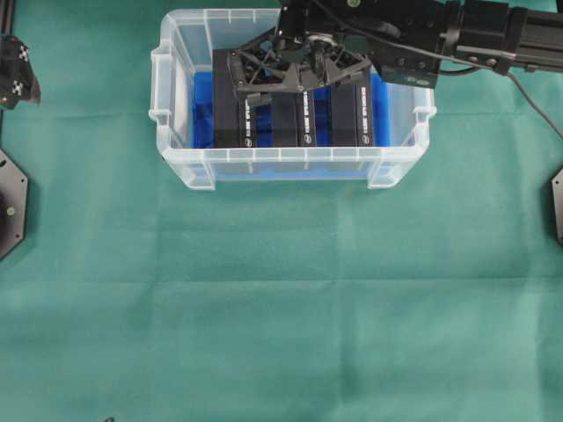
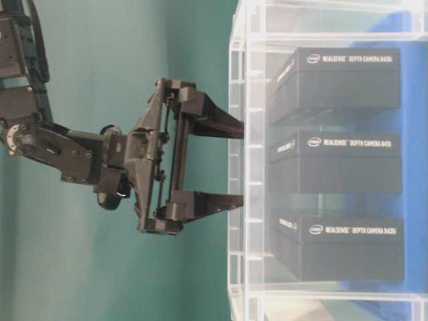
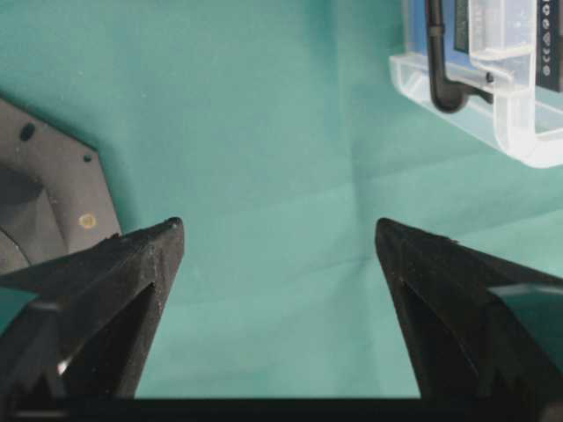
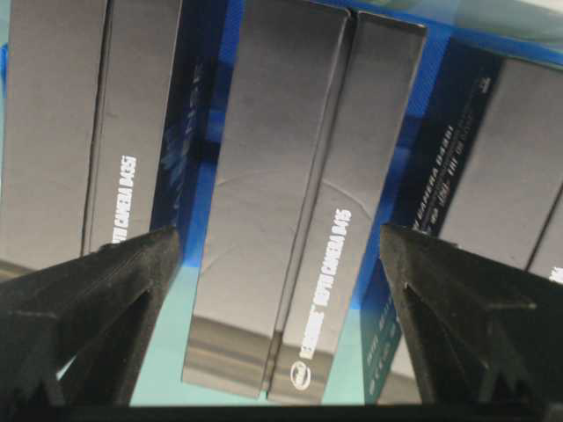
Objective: Take out the box from the case.
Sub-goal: 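Lower the right gripper around the middle black box pair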
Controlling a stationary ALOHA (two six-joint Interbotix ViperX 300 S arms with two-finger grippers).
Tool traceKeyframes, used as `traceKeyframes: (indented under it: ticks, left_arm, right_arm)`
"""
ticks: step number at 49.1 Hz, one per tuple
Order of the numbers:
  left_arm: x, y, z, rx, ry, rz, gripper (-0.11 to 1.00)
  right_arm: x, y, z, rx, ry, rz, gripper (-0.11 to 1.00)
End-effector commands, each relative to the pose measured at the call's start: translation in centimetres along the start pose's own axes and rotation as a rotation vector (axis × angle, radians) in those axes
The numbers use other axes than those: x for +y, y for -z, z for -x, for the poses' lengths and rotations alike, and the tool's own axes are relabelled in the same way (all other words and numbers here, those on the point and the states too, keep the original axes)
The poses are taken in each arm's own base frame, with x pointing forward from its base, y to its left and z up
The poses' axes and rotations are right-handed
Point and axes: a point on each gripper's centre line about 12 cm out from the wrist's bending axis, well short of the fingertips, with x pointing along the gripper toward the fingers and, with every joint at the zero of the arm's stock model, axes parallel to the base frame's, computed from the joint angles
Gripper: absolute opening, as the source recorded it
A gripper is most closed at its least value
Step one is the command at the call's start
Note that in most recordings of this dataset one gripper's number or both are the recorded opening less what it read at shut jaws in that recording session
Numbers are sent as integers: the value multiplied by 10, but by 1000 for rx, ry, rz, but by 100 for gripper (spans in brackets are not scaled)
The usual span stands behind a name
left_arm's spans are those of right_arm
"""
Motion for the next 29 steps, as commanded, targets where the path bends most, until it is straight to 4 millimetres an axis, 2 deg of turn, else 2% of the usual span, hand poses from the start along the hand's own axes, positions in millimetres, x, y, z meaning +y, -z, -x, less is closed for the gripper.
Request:
traceKeyframes:
  ticks: [1,29]
  left_arm:
    - [-1,-2,4,-13,12,3,92]
    - [-1,-1,3,-11,11,2,92]
  right_arm:
    - [2,-4,9,-15,-35,-4,94]
    - [-2,-2,-23,-4,-7,-1,94]
